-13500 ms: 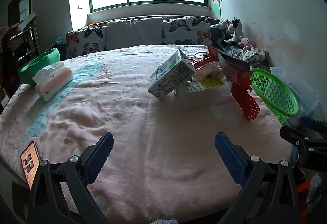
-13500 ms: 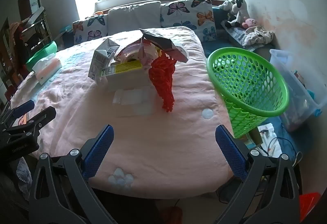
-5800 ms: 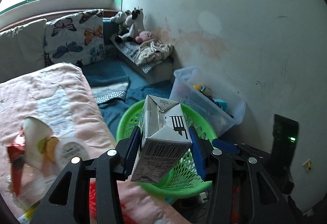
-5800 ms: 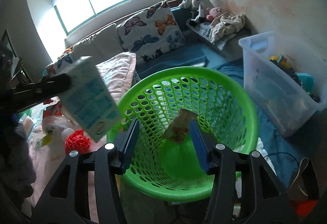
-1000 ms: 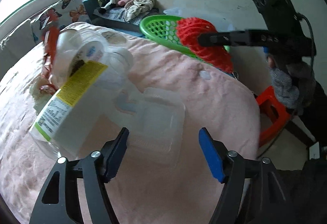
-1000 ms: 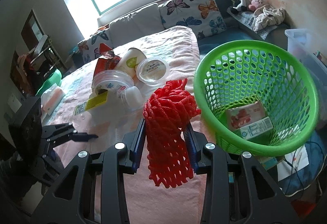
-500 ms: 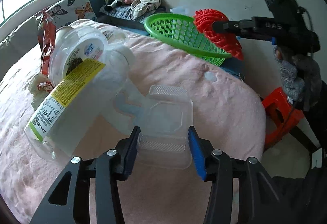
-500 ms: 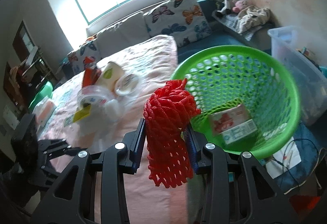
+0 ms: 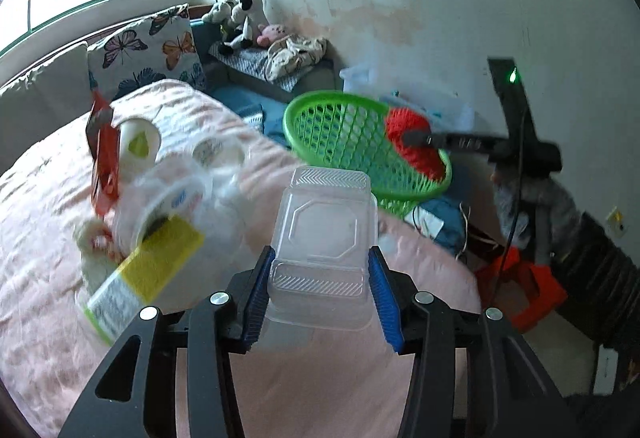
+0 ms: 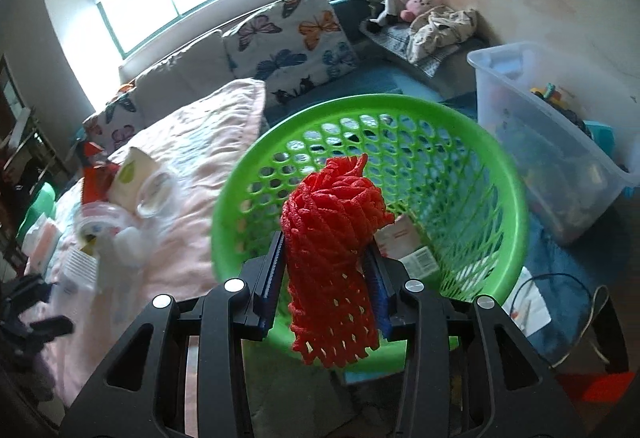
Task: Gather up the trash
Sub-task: 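Move both tools over the green basket and release the net and clamshell box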
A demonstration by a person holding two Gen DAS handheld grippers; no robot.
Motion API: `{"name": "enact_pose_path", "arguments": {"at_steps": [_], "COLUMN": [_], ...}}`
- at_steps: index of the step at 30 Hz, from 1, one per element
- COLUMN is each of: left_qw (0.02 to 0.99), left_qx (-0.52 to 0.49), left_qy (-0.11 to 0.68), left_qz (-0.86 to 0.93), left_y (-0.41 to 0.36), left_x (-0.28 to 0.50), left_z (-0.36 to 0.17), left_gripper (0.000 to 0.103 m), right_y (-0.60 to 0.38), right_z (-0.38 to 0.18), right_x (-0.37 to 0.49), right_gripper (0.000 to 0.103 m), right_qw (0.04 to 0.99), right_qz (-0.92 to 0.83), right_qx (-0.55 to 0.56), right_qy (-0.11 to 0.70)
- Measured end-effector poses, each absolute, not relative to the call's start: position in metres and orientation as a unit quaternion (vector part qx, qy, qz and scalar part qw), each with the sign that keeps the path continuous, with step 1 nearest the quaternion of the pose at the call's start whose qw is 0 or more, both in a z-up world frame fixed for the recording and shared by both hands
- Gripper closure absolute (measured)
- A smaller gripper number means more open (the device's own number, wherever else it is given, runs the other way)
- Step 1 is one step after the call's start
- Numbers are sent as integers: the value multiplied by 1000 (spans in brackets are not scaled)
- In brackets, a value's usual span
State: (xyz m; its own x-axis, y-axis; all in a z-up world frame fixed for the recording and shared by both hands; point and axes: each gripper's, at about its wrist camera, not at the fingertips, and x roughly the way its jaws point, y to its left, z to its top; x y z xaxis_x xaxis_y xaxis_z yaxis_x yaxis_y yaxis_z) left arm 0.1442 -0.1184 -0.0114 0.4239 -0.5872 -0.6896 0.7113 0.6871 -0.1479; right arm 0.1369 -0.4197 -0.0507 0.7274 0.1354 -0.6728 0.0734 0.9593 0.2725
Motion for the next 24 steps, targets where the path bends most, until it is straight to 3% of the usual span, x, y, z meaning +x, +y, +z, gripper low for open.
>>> {"name": "enact_pose_path", "arguments": {"at_steps": [2,9,24], "left_qw": [840,838,817], "left_qx": [82,70,84], "left_qy": [370,370,405], "left_qz": [-388,-395,-403], "left_y": [-128,-165,-252], "left_x": [148,167,206], "left_z": [-7,4,-3], "left_gripper": [57,57,57], "right_y": [-425,-437,-452], "right_z": [-54,-59,-41], "right_x": [141,145,108], "right_gripper": [62,40,39], "right_qw": [919,918,928], "right_qz": [7,-5,2], "right_qx": [140,145,173], "right_qy": [369,368,329]}}
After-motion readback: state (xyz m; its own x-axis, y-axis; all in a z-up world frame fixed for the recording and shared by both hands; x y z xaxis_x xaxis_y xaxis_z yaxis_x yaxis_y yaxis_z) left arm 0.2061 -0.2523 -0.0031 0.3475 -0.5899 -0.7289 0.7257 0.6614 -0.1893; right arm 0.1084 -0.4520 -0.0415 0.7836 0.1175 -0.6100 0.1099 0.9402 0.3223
